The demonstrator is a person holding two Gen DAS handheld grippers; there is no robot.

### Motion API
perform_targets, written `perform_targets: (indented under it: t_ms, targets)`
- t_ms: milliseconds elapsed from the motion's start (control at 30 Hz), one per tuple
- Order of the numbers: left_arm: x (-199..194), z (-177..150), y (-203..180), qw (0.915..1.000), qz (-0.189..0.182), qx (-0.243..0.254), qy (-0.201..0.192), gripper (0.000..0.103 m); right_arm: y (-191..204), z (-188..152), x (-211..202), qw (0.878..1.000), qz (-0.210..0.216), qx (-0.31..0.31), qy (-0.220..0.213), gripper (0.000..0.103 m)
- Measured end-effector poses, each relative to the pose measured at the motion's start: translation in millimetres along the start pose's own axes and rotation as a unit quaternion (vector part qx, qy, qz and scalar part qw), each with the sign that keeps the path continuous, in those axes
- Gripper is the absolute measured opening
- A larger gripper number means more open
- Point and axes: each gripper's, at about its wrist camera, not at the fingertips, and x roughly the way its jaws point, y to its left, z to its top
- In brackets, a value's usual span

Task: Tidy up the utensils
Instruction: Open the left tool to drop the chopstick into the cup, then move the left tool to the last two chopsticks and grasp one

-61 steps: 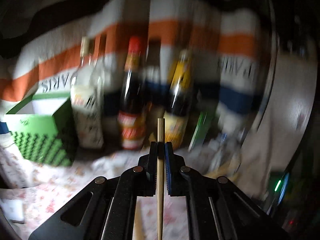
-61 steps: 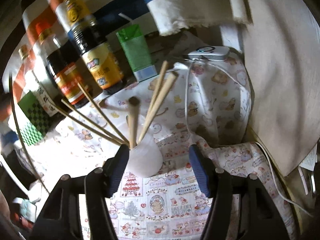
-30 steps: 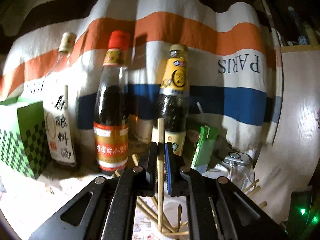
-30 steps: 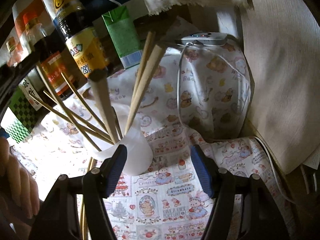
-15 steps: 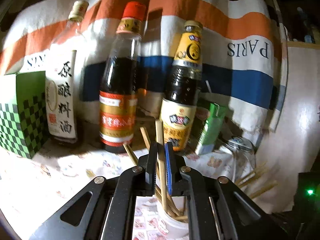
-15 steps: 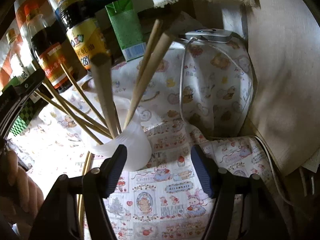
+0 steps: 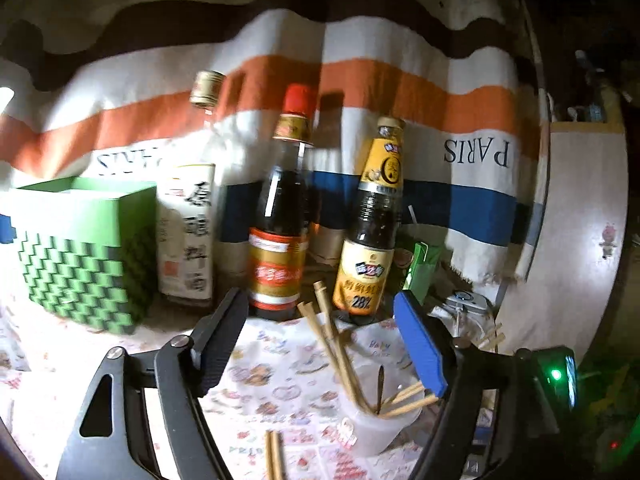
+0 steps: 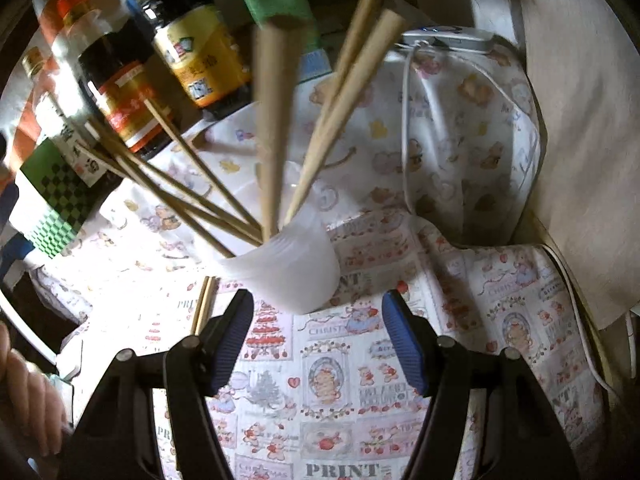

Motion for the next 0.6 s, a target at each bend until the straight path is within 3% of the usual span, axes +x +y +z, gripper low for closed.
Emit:
perform_targets:
  t_ms: [133, 233, 300, 467, 533, 600]
  targets:
    - [-27, -10, 13, 0.9990, 0.041, 0.013, 0.008, 0.085, 11, -7, -8, 1.000, 0.011, -0.004, -0.009, 0.064]
    - [-43, -28, 23, 0.9932, 0.110, 0.027, 0.028, 0.089, 21, -14, -18, 0.999, 0.004, -0.008, -0.034, 0.064]
    - [-47, -43, 29, 0.9892, 0.133, 0.031, 0.052, 0.089, 29, -17, -24, 0.999, 0.001, -0.023, -0.044, 0.064]
    - [-29, -73, 43, 0.9782, 0.136, 0.025, 0.154, 0.090, 41, -23, -17, 0.998, -0.004, -0.051, -0.037, 0.065]
    - [-17, -84, 50, 0.9736, 0.117, -0.002, 0.196, 0.090, 42, -24, -7, 0.998, -0.011, -0.056, -0.025, 0.065]
    - [-5, -99, 54, 0.9638, 0.102, -0.008, 0.246, 0.090, 40, -24, 2, 0.998, -0.014, -0.059, -0.008, 0.065]
